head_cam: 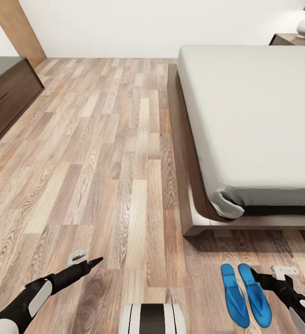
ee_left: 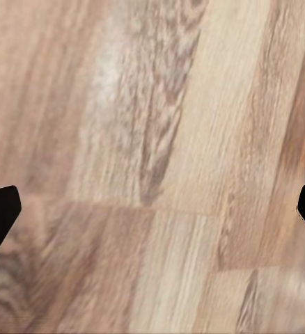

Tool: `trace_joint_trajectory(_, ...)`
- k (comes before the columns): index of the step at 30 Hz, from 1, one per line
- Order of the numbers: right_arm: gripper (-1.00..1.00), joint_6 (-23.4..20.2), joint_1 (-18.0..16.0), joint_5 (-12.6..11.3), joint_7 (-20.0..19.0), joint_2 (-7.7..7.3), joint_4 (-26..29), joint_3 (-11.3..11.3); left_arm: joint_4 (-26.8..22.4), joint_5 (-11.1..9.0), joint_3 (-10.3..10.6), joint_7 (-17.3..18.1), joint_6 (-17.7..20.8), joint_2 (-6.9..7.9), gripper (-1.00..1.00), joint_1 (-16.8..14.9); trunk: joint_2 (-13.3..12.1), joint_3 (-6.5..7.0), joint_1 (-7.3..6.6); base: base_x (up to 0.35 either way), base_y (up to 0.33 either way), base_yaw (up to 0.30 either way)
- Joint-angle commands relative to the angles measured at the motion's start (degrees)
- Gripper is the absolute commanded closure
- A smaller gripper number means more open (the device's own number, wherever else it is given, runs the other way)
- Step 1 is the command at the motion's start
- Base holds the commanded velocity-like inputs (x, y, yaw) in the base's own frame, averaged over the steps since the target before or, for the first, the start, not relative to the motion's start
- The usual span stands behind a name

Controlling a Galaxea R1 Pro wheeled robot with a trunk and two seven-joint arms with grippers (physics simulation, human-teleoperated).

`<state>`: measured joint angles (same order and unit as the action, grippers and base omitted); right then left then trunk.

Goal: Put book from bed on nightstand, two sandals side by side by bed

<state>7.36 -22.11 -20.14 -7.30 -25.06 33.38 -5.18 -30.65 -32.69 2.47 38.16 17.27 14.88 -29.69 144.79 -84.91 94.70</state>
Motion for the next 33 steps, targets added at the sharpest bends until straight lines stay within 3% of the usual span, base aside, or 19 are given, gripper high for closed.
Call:
trace_joint_trajectory(1,-1.00,0.28,-0.04,-0.60,-0.06,-0.07,-0.07,-0.35,-0.02,-0.59,0.26,-0.02,0.40,0.06,-1.00,-0.01,0.00,0.20,-0.03,0.000,0.000,0.000)
trace_joint_trajectory(16,-1.00,0.27,-0.04,-0.66,-0.15,-0.07,-0.08,-0.26,-0.02,-0.59,0.26,-0.02,0.40,0.06,-1.00,-0.01,-0.20,3.52,-0.42,0.000,0.000,0.000)
trace_joint_trajectory(26,-1.00,-0.71,0.01,-2.00,-1.34,-0.07,-0.33,-0.27,1.48,-0.57,0.39,-0.02,0.36,-0.03,-1.00,-0.01,-0.34,5.73,-0.68,0.000,0.000,0.000)
trace_joint_trajectory(30,-1.00,-1.17,0.09,-5.20,-7.49,-0.07,-0.42,-0.27,6.53,-0.47,0.42,0.05,-0.56,-0.50,-1.00,-0.01,-0.39,6.62,-0.78,0.000,0.000,0.000)
trace_joint_trajectory(33,-1.00,-2.78,0.17,-7.14,-14.52,-0.07,-2.01,-0.27,11.00,-0.41,0.46,0.11,-3.36,-0.71,-1.00,-0.01,-0.43,7.28,-0.86,0.000,0.000,0.000)
